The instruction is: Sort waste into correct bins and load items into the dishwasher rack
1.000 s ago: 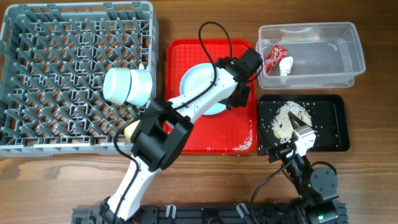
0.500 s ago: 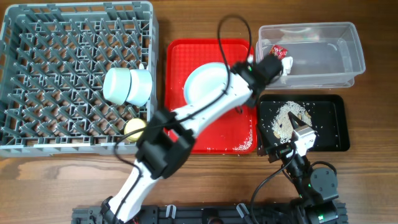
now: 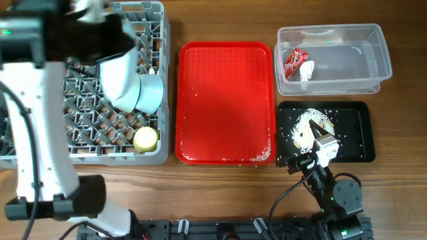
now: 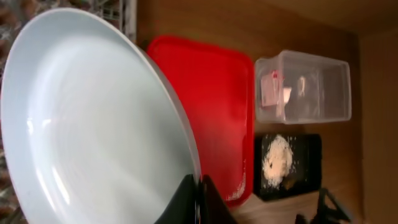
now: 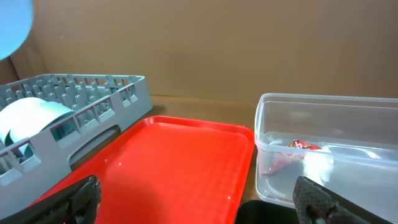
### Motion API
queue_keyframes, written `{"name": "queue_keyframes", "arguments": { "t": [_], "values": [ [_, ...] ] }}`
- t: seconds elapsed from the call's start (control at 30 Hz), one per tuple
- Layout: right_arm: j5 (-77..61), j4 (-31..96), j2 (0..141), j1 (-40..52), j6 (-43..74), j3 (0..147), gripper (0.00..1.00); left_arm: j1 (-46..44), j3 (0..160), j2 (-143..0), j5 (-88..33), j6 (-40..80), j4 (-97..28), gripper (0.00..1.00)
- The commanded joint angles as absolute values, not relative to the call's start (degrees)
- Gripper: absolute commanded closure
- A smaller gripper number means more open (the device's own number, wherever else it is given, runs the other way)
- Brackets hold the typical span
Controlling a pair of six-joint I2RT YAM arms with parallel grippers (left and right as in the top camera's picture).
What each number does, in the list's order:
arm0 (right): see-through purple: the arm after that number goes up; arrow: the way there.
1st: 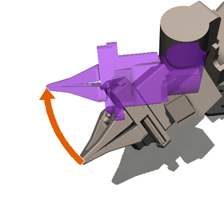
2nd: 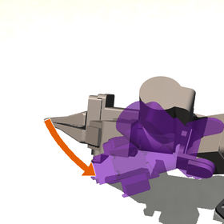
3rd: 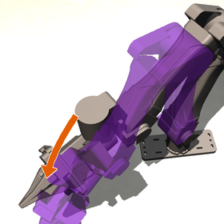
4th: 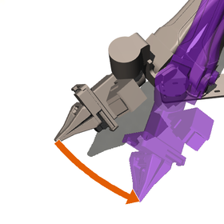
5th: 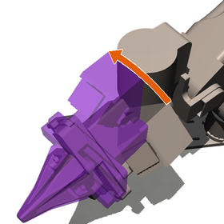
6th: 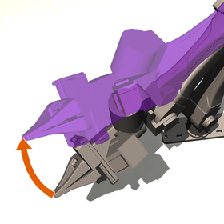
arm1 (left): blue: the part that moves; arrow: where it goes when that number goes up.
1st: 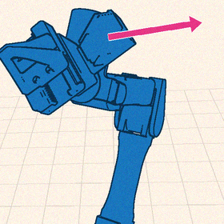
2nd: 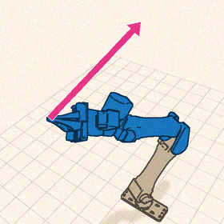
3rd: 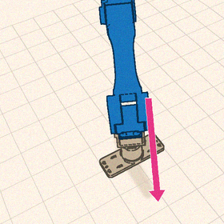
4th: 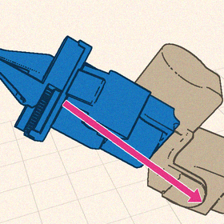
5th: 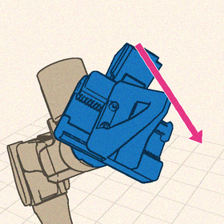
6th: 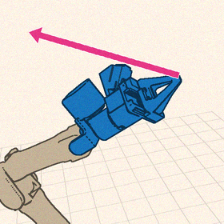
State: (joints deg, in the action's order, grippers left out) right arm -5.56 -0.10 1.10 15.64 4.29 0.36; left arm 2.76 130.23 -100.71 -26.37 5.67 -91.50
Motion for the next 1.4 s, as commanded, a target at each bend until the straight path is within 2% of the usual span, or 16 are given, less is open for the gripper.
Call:
{"name": "queue_keyframes", "arguments": {
  "t": [0.0, 0.07, 0.23, 0.7, 0.77, 0.83, 0.87, 0.9, 0.93, 1.03, 1.17, 1.37],
  "values": [
    [-6.2, -0.4, 0.8, 15.4, 4.9, 0.3, 0.00, 11.0, 127.8, -102.1, -37.0, -10.3, -96.6, 0.96],
    [-6.2, -0.4, 0.8, 15.4, 4.9, 0.3, 0.00, 13.1, 125.8, -102.1, -33.7, -11.0, -96.5, 0.96],
    [-6.2, -0.4, 0.8, 15.4, 4.9, 0.3, 0.00, 14.2, 119.6, -102.1, -32.2, -22.9, -96.1, 0.96],
    [-6.2, -0.4, 0.8, 15.4, 4.9, 0.3, 0.00, 19.9, 100.2, -102.1, -33.6, -23.2, -81.5, 0.96],
    [-6.2, -0.4, 0.8, 15.4, 4.9, 0.3, 0.00, 20.8, 100.2, -102.1, -35.9, -23.2, -81.3, 0.71],
    [-6.2, -0.4, 0.8, 15.4, 4.9, 0.3, 0.00, 21.5, 100.2, -102.0, -38.2, -23.2, -81.4, 0.55],
    [-6.2, -0.4, 0.8, 15.4, 4.9, 0.3, 0.00, 21.9, 100.2, -101.9, -40.0, -23.1, -81.4, 0.43],
    [-6.2, -0.4, 0.8, 15.4, 4.9, 0.3, 0.00, 22.2, 100.3, -101.8, -41.5, -23.0, -81.6, 0.15],
    [-6.2, -0.4, 0.8, 15.4, 4.9, 0.3, 0.00, 22.8, 100.7, -101.5, -42.9, -21.9, -82.1, 0.00],
    [-6.2, -0.4, 0.8, 15.4, 4.9, 0.3, 0.00, 23.5, 103.2, -100.1, -43.5, -17.3, -84.2, 0.00],
    [-6.2, -0.4, 0.8, 15.4, 4.9, 0.3, 0.00, 22.1, 105.0, -95.0, -43.4, -17.3, -87.3, 0.00],
    [-6.2, -0.4, 0.8, 15.4, 4.9, 0.3, 0.00, 14.8, 105.0, -80.8, -39.2, -16.0, -88.3, 0.00]
  ]
}}
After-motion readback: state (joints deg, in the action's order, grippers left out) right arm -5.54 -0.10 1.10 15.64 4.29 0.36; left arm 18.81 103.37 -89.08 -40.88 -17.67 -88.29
